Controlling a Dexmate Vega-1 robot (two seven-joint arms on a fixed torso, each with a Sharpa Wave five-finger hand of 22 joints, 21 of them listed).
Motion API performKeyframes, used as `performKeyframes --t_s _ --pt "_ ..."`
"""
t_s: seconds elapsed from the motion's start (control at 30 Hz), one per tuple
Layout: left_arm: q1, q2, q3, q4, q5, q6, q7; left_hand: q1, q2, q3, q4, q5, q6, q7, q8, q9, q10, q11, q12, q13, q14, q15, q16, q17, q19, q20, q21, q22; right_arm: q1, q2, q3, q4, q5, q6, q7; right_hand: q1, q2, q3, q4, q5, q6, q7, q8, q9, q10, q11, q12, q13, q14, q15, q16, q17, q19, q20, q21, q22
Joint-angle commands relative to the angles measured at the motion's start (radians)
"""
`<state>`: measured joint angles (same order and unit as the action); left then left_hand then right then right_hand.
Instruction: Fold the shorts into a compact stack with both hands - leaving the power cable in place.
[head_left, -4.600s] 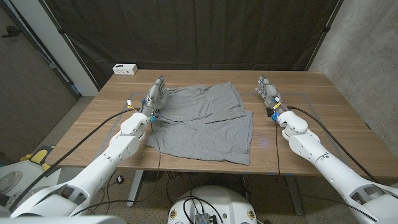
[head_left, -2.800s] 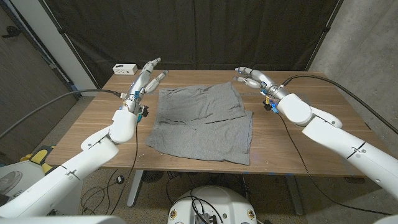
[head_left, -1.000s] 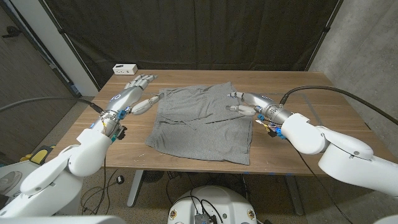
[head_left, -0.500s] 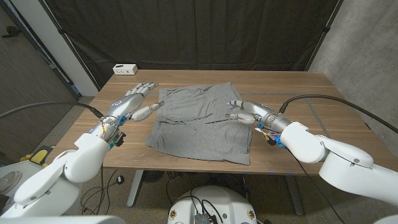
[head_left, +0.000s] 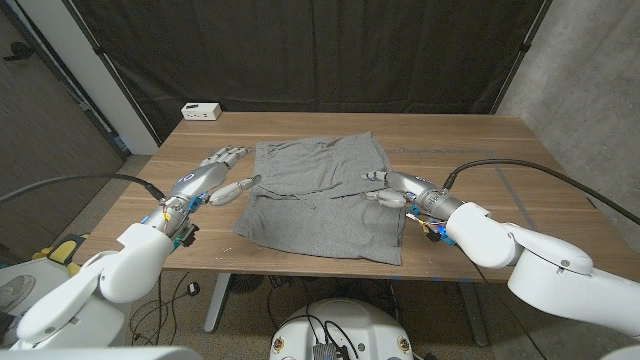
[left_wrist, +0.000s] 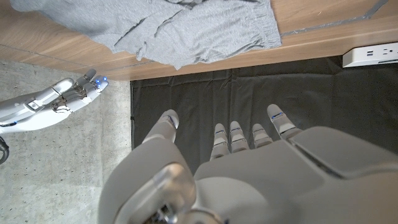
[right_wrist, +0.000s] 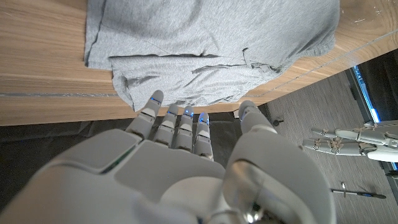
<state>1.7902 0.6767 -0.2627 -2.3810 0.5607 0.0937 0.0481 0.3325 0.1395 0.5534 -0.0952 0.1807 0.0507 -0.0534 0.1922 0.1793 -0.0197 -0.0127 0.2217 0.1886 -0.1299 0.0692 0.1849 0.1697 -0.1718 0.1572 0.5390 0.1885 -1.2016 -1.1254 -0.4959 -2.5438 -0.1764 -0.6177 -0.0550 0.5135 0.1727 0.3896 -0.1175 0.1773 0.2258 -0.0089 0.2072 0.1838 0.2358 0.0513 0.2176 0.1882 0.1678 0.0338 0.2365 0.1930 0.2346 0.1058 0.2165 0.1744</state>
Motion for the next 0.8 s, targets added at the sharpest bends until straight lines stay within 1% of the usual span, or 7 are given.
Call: performKeyframes --t_s 0.03,0.17,0.33,0.47,0.53,0.7,0.8 --pt "0.023 0.005 -0.019 0.019 0.016 -0.004 -0.037 0.013 -0.001 0.003 -0.011 0.0 0.014 0.001 0.002 0.002 -0.002 -0.01 -0.002 0.002 -0.008 -0.004 0.0 0.003 -0.132 -0.004 0.0 0.002 0.022 0.008 -0.085 -0.034 -0.093 -0.101 0.007 0.028 -0.009 0.01 -0.015 0.002 0.038 0.004 0.008 0.003 0.021 -0.006 -0.004 0.004 0.015 -0.009 -0.004 -0.001 0.018 -0.002 -0.002 0.004" --pt "0.028 0.016 -0.019 0.02 0.048 0.007 -0.049 0.019 -0.003 0.004 -0.018 0.0 0.016 -0.003 0.003 0.002 -0.002 -0.014 -0.003 0.002 -0.01 -0.006 -0.001 0.003 -0.13 -0.006 -0.001 0.001 0.042 0.016 -0.138 -0.045 -0.151 -0.148 0.03 0.043 -0.018 0.01 -0.027 0.002 0.07 0.012 0.016 0.003 0.048 0.002 0.002 0.004 0.034 -0.022 -0.002 -0.003 0.03 -0.003 0.0 0.004" --pt "0.031 0.038 -0.013 0.021 0.099 0.028 -0.071 0.039 -0.014 0.008 -0.041 0.002 0.013 -0.003 0.004 0.003 -0.011 -0.019 -0.007 0.003 -0.017 -0.009 -0.002 0.004 -0.126 -0.012 -0.005 0.0 0.073 0.026 -0.213 -0.057 -0.258 -0.214 0.068 0.063 -0.04 0.009 -0.044 0.005 0.089 0.011 0.018 0.004 0.055 -0.005 -0.001 0.004 0.046 -0.035 -0.004 -0.007 0.04 0.002 0.001 0.004" --pt "0.035 0.06 -0.009 0.017 0.155 0.046 -0.091 0.061 -0.023 0.012 -0.061 0.002 0.006 0.0 0.004 0.003 -0.017 -0.022 -0.01 0.003 -0.018 -0.007 -0.001 0.004 -0.108 0.0 -0.003 -0.001 0.062 0.03 -0.228 -0.065 -0.299 -0.233 0.062 0.081 -0.055 0.008 -0.054 0.01 0.105 0.009 0.02 0.004 0.07 -0.005 0.001 0.005 0.063 -0.046 -0.003 -0.008 0.052 -0.001 0.003 0.003" --pt "0.036 0.072 -0.009 0.015 0.183 0.051 -0.103 0.07 -0.026 0.014 -0.067 0.002 0.008 0.001 0.005 0.004 -0.018 -0.02 -0.01 0.003 -0.013 -0.005 0.001 0.004 -0.102 0.004 -0.002 -0.001 0.079 0.038 -0.274 -0.07 -0.373 -0.269 0.089 0.093 -0.061 0.009 -0.058 0.013 0.111 0.006 0.02 0.004 0.074 -0.013 0.001 0.005 0.067 -0.048 -0.004 -0.008 0.057 -0.001 0.004 0.004" --pt "0.037 0.09 -0.013 0.013 0.224 0.058 -0.135 0.111 -0.032 0.023 -0.085 0.001 0.029 0.004 0.016 0.005 0.008 -0.014 0.0 0.004 -0.002 0.003 0.005 0.005 -0.078 0.013 -0.002 -0.003 0.09 0.046 -0.33 -0.086 -0.492 -0.321 0.156 0.155 -0.083 0.021 -0.072 0.025 0.136 -0.002 0.024 0.004 0.097 -0.014 0.003 0.007 0.091 -0.068 -0.005 -0.008 0.075 -0.007 0.005 0.004" --pt "0.036 0.098 -0.014 0.016 0.244 0.055 -0.148 0.146 -0.04 0.029 -0.092 -0.001 0.045 -0.005 0.022 0.005 0.026 -0.028 0.005 0.005 0.001 -0.004 0.005 0.005 -0.071 0.005 -0.007 -0.004 0.071 0.06 -0.34 -0.089 -0.539 -0.342 0.159 0.191 -0.102 0.021 -0.071 0.031 0.159 -0.005 0.028 0.005 0.12 -0.022 0.009 0.009 0.108 -0.078 -0.004 -0.006 0.083 -0.01 0.005 0.004"
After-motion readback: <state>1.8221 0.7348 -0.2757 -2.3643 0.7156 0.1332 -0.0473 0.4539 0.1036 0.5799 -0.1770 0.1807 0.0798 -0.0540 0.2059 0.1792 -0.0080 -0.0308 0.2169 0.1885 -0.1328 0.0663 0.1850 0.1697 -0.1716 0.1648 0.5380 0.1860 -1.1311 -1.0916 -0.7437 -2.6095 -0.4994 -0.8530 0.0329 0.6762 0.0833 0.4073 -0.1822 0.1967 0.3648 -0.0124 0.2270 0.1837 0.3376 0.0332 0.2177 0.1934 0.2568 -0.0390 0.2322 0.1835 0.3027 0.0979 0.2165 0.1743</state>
